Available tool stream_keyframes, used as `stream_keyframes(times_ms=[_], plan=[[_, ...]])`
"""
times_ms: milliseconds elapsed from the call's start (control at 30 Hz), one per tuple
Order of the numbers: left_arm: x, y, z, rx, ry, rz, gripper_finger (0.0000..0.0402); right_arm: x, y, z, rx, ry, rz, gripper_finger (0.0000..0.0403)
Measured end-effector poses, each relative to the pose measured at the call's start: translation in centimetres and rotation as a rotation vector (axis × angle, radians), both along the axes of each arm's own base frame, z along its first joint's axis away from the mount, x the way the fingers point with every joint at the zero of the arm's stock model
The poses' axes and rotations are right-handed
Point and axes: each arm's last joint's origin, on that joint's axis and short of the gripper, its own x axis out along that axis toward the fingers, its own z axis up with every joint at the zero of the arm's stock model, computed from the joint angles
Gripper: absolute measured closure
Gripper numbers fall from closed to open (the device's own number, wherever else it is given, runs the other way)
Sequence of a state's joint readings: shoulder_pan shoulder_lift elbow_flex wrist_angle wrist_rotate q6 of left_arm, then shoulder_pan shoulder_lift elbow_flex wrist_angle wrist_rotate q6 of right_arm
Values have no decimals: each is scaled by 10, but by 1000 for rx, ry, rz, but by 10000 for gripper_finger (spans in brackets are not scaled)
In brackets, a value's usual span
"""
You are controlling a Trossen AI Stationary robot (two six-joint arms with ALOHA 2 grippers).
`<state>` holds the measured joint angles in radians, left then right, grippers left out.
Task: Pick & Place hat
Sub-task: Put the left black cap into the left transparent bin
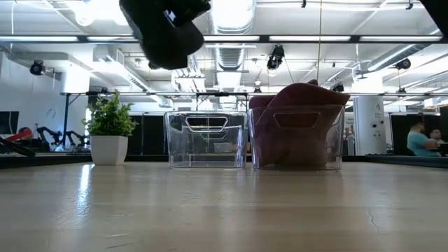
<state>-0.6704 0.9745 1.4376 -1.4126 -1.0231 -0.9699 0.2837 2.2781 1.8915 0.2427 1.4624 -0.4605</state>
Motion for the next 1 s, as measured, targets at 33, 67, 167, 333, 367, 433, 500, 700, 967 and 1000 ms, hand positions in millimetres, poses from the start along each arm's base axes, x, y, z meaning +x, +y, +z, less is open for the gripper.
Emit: stream_keyframes(times_ms=[33,67,167,333,367,433,500,700,967,1000], plan=[[1,-1,-2,5,7,1,191,-1,-1,2,23,-64,-17,390],[2,-1,-5,7,13,4,191,-2,-2,4,43,-121,-31,390],[5,-4,-15,-2,26,21,191,-2,-8,9,80,-225,-49,390],[9,-8,-36,-19,74,33,191,0,-22,6,24,-74,-72,390],[10,-9,-40,-26,91,29,191,1,-25,3,3,-10,-77,390],[11,-10,-49,-46,124,25,191,0,-32,-4,-42,133,-86,390],[11,-11,-57,-68,147,32,191,0,-40,-11,-80,285,-73,390],[11,-13,-77,-143,197,64,191,-13,-59,-12,-113,524,-66,390],[11,-14,-97,-184,242,91,191,-62,-100,-2,142,632,-49,390],[11,-14,-99,-184,242,92,191,-66,-104,-2,194,650,-37,390]])
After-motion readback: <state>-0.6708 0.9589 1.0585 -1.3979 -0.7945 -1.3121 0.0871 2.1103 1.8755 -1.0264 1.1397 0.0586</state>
